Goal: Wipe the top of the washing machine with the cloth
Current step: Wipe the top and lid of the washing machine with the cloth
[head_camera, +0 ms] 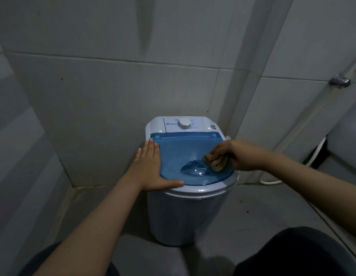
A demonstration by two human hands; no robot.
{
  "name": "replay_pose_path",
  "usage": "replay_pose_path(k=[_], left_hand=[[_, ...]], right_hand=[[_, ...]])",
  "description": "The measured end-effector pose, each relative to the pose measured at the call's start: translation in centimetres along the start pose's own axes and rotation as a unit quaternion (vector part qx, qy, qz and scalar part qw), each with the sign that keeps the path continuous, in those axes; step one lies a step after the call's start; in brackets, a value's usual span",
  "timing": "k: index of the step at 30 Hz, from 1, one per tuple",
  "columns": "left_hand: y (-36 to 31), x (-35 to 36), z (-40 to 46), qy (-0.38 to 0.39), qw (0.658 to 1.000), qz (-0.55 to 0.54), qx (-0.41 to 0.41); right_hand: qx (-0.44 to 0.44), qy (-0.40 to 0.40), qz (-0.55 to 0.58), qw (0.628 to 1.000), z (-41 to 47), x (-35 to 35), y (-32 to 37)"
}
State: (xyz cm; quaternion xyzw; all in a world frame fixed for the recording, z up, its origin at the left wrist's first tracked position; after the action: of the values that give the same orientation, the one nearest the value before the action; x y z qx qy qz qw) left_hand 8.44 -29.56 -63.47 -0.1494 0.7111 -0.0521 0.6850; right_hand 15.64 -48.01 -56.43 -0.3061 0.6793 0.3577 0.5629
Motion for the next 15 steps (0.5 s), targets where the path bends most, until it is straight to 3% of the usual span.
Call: replay_pose_path(k=[3,9,15], left_hand=[[0.0,0.1,0.2,0.005,1.000,0.000,0.001],[0.0,0.2,0.3,0.005,1.000,-0.001,0.001],[0.1,0.1,0.3,-0.001,1.000,-0.006,-0.002]], right_hand=[[0.075,0.045,-0.017,0.996,0.1,-2.1,-1.6],[0.172,-0.168,0.040,0.970,3.4,-5.1,-4.3],[0.173,-0.147,0.020,0.974,5.9,-1.4,-4.6]])
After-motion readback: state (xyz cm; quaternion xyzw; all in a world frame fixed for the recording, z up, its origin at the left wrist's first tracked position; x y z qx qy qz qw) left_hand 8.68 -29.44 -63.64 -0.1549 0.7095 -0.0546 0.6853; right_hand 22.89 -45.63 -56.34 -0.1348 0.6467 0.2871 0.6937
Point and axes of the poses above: each hand's wrist, its own z-axis towards the middle knuckle, its own x-axis out of the palm, y = z × x, the point moved 9 cm from there along z, towards the middle knuckle, and after that the axes turned 7 degrees about -x, right-handed, at the moved point
